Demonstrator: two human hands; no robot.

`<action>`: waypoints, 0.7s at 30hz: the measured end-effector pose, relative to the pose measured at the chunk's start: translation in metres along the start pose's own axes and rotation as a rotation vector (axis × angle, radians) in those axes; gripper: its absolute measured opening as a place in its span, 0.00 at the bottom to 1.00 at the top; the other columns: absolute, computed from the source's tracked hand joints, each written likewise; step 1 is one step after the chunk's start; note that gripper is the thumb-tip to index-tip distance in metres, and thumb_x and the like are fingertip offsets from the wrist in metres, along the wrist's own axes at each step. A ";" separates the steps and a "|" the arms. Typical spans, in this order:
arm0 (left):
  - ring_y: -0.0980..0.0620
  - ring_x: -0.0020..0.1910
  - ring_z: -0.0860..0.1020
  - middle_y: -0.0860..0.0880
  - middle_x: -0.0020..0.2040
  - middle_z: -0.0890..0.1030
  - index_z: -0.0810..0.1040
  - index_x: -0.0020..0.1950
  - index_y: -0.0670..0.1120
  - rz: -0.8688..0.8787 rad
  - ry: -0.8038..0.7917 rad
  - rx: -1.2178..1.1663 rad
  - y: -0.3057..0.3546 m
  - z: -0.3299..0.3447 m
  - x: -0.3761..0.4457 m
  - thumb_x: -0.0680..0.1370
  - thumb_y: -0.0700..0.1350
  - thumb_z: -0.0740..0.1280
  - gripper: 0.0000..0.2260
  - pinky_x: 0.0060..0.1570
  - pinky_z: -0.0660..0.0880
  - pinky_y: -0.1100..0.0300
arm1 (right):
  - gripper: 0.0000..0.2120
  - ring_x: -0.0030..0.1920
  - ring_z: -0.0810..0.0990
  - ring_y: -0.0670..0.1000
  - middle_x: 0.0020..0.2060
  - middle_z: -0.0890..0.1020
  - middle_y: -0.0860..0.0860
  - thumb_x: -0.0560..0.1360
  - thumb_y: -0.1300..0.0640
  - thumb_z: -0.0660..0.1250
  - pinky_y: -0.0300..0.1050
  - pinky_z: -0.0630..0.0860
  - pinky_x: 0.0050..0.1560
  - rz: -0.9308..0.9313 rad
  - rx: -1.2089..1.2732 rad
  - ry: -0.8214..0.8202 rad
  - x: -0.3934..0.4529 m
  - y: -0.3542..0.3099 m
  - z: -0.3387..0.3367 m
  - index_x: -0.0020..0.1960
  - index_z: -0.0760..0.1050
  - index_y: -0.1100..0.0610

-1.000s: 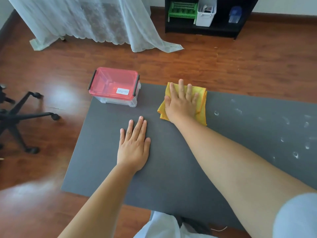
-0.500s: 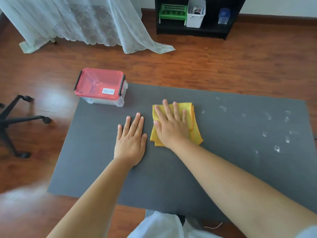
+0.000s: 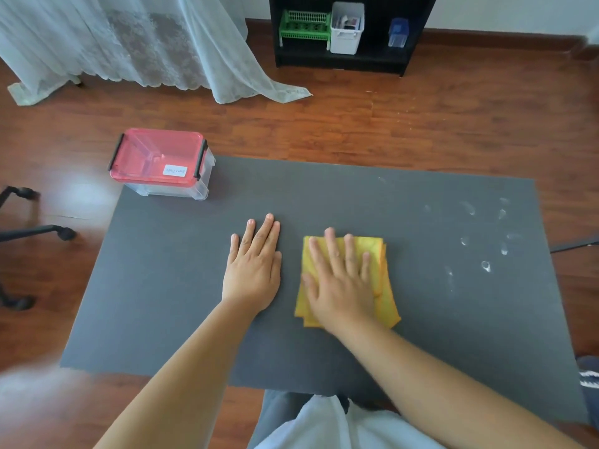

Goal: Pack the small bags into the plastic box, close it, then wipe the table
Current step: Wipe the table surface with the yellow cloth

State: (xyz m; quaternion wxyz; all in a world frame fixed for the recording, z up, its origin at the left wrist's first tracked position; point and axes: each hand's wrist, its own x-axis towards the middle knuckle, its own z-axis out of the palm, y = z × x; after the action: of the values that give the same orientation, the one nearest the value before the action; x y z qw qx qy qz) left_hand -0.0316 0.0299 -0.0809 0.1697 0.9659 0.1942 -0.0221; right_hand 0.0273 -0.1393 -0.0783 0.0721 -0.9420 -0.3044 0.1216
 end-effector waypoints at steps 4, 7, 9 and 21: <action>0.45 0.75 0.60 0.51 0.73 0.68 0.73 0.70 0.46 -0.148 0.219 -0.271 -0.003 -0.006 -0.005 0.76 0.39 0.51 0.24 0.74 0.50 0.50 | 0.29 0.78 0.46 0.60 0.79 0.48 0.50 0.79 0.38 0.45 0.64 0.37 0.72 -0.099 -0.019 -0.042 -0.003 -0.045 0.013 0.78 0.50 0.46; 0.46 0.74 0.62 0.49 0.72 0.71 0.76 0.67 0.44 -0.225 0.254 -0.360 -0.004 -0.010 -0.006 0.75 0.37 0.51 0.24 0.74 0.50 0.54 | 0.29 0.77 0.37 0.57 0.78 0.39 0.48 0.80 0.38 0.42 0.61 0.30 0.71 -0.128 -0.013 -0.076 0.022 -0.052 0.011 0.78 0.42 0.44; 0.44 0.75 0.60 0.49 0.73 0.68 0.73 0.70 0.44 -0.156 0.193 -0.300 -0.008 -0.012 -0.009 0.76 0.34 0.53 0.23 0.74 0.50 0.51 | 0.28 0.77 0.38 0.56 0.78 0.39 0.47 0.80 0.39 0.43 0.61 0.33 0.72 -0.101 -0.014 -0.081 0.035 -0.041 0.004 0.78 0.41 0.43; 0.48 0.78 0.51 0.56 0.78 0.56 0.59 0.77 0.50 -0.085 0.049 -0.022 -0.034 -0.009 -0.050 0.83 0.44 0.53 0.22 0.74 0.46 0.49 | 0.30 0.77 0.52 0.61 0.79 0.52 0.52 0.78 0.40 0.48 0.67 0.48 0.72 -0.202 -0.029 -0.062 -0.052 -0.046 0.019 0.78 0.54 0.49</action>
State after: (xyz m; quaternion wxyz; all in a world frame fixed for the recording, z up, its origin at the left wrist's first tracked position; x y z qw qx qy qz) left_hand -0.0910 0.0444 -0.0780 0.1744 0.9551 0.2396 -0.0036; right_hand -0.0442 -0.1315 -0.0771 0.0607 -0.9032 -0.4017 0.1385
